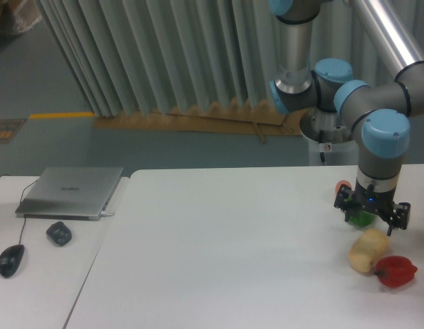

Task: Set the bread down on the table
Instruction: 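Open the gripper and release the bread roll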

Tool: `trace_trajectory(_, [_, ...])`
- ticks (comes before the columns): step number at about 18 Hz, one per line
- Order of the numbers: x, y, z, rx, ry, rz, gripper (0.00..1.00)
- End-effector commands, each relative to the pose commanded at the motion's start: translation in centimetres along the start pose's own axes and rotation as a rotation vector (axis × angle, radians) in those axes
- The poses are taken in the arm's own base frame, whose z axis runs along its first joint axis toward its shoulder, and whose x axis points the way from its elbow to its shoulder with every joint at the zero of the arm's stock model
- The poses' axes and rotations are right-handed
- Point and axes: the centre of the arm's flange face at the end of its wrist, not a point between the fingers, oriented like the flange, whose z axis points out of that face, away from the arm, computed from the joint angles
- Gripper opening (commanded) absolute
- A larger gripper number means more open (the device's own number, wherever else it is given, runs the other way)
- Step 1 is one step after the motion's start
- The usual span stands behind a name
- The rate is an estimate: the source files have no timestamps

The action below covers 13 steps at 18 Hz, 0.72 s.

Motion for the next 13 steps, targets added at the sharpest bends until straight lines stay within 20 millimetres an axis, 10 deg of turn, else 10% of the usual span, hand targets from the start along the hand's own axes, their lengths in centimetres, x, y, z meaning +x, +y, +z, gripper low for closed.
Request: trace_trajectory(13, [-0.9, 2.0, -2.6, -0.112, -0.123, 0.253, 1.00])
